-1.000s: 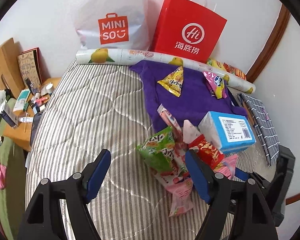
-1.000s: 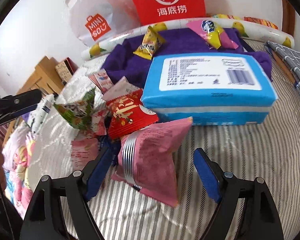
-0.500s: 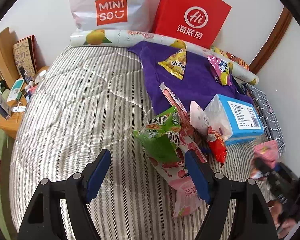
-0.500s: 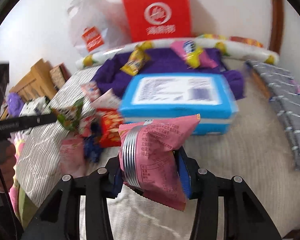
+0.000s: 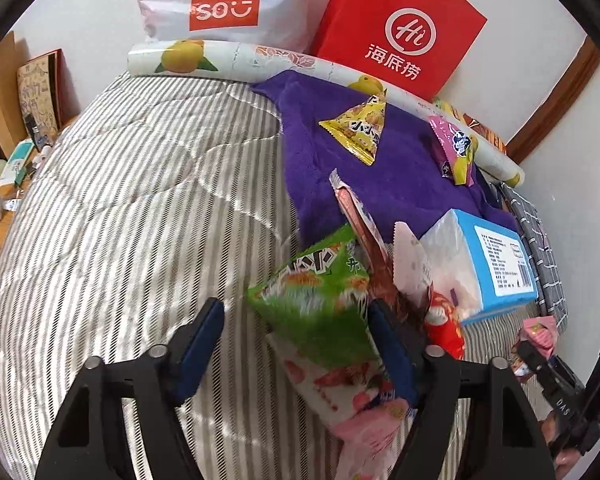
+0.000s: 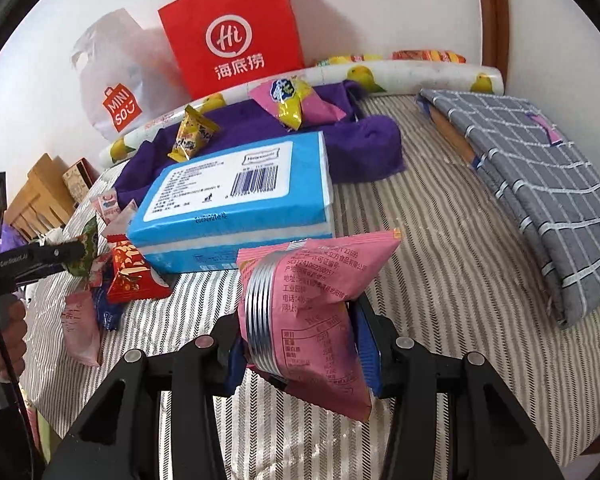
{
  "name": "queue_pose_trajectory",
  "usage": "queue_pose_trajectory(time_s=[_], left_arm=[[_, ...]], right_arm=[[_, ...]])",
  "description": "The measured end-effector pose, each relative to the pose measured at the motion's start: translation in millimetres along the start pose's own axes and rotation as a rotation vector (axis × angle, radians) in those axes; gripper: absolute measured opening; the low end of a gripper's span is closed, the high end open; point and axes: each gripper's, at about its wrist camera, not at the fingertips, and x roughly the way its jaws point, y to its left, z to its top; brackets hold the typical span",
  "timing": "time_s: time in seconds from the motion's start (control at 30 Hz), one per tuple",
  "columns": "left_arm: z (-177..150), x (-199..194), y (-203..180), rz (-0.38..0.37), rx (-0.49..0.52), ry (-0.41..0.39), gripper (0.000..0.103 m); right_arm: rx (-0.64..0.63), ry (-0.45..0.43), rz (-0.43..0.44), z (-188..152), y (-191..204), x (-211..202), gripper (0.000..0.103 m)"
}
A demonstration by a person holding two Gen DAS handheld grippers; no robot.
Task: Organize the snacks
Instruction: 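Grasp the green snack bag with the left tool, then carry both held bags over to the purple towel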
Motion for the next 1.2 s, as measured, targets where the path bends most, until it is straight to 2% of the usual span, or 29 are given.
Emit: queue_pose_trajectory(time_s=[0.07, 0.23, 0.57, 0.7, 1.2], left_arm=[[1, 4, -3, -0.019, 0.005, 0.006, 0.057], [2, 5, -7, -0.011, 0.010, 0.000, 0.051], [-6, -35, -6, -0.045, 0.013, -0.049, 0.049], [-13, -59, -11, -0.048, 0.028, -0.091, 0.049], [-33, -118, -31, -0.116, 0.039, -0.174, 0.049]], right_arm=[[0.000, 0.008, 0.003, 0, 0, 5, 0.046], [0.001, 0.030, -0.005, -1, -1, 14, 0.046], [0.000, -0.026, -0.001, 3, 1, -11, 0.045], [-0.009, -0.051, 0.005, 2, 7, -27, 0.045], [-0.038, -0.096, 0.001, 1, 27, -85, 0.045]])
